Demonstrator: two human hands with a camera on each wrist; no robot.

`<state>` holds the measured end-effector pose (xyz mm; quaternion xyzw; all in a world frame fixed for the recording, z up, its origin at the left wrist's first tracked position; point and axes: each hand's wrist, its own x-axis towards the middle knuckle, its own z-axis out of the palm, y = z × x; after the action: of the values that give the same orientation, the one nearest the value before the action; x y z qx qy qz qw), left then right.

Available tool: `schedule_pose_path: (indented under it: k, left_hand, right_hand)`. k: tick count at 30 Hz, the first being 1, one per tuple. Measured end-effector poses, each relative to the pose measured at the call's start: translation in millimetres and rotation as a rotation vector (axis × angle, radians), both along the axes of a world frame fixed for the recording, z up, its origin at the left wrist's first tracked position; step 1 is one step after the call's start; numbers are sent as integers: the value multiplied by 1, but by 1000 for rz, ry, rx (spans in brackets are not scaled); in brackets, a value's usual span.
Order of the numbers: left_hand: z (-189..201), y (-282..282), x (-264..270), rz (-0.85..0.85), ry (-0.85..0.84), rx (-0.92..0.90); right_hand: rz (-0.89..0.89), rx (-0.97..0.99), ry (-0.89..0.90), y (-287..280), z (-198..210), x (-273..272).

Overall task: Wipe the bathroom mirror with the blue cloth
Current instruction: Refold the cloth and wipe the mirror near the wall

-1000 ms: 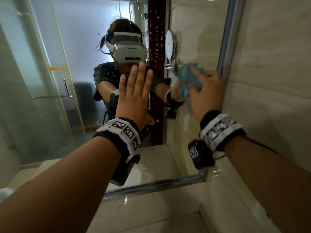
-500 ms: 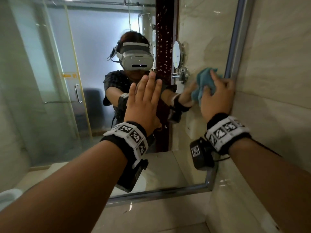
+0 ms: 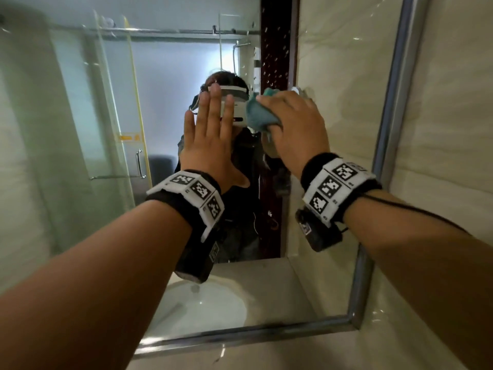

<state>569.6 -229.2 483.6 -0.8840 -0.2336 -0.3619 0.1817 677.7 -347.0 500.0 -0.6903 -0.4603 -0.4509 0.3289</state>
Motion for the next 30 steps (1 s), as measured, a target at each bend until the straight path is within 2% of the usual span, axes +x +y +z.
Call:
schedule_pose_path:
  k: [2, 5, 6, 8, 11, 13, 15, 18, 20, 22, 24, 26, 28, 30]
  left_hand:
    - [-2, 2, 0, -13, -4, 7]
    - [-2, 2, -2, -31, -18, 17]
    - [-2, 2, -2, -33, -19, 20]
    - [-2, 0, -3, -19, -20, 32]
    - [-3, 2, -2, -18, -21, 36]
    - [-4, 5, -1, -21, -25, 44]
    - [-4, 6, -2, -16, -26, 58]
    - [-2, 2, -7, -59, -26, 42]
    - [1, 3, -15, -100, -4, 44]
    - [4, 8, -25, -58, 20, 83]
    - [5, 15, -35, 14, 16, 83]
    - [4, 22, -39, 21, 0, 24]
    - [4, 25, -38, 27, 10, 10]
    - [3, 26, -34, 48, 6, 18]
  right_hand:
    - [-5, 13, -32, 8, -5, -9]
    - [27, -144, -103, 5, -42, -19]
    - [39, -215, -123, 2, -44, -21]
    - [16, -271, -116, 0, -23, -24]
    - [-21, -48, 10, 8, 27, -17]
    - [-32, 47, 18, 16, 34, -18]
    - [-25, -13, 3, 17, 11, -21]
    - [-26, -209, -74, 8, -46, -24]
    - [-27, -304, -136, -2, -58, -21]
    - [2, -355, -58, -4, -37, -26]
    - [38, -193, 62, 2, -2, -25]
    - [3, -30, 92, 11, 33, -26]
    - [-41, 26, 68, 18, 42, -26]
    - [-51, -27, 57, 22, 24, -31]
